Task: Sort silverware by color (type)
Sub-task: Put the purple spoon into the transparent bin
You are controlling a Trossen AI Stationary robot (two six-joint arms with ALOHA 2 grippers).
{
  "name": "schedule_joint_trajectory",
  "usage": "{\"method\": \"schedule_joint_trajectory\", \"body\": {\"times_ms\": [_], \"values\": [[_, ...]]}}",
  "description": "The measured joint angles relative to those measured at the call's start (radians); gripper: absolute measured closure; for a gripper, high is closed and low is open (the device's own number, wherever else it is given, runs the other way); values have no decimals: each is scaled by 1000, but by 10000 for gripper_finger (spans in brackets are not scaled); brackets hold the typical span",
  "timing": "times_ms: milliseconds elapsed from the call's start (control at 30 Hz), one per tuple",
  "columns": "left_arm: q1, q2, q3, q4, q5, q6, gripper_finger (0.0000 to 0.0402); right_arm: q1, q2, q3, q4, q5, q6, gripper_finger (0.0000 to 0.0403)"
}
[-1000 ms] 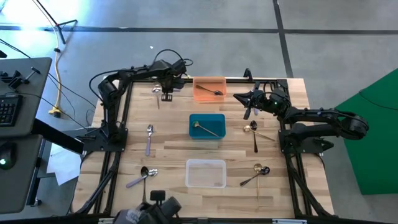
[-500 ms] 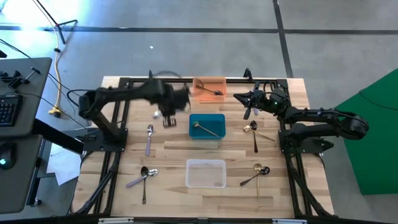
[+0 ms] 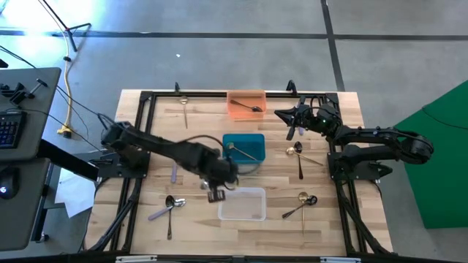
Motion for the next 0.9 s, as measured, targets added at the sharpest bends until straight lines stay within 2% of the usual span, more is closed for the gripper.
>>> {"method": "schedule_joint_trajectory", "body": {"times_ms": [233, 333, 533, 900], "values": [[-13, 211, 252, 38, 73, 26, 379, 0, 0, 0, 3, 0, 2, 403], [-9, 270, 313, 39, 74, 57, 379, 0, 0, 0, 7, 0, -1, 403], [4, 339, 319, -18, 63, 65, 379, -1, 0, 0, 7, 0, -8, 403], [16, 407, 320, -3, 55, 162, 382, -1, 0, 0, -6, 11, -8, 403]]}}
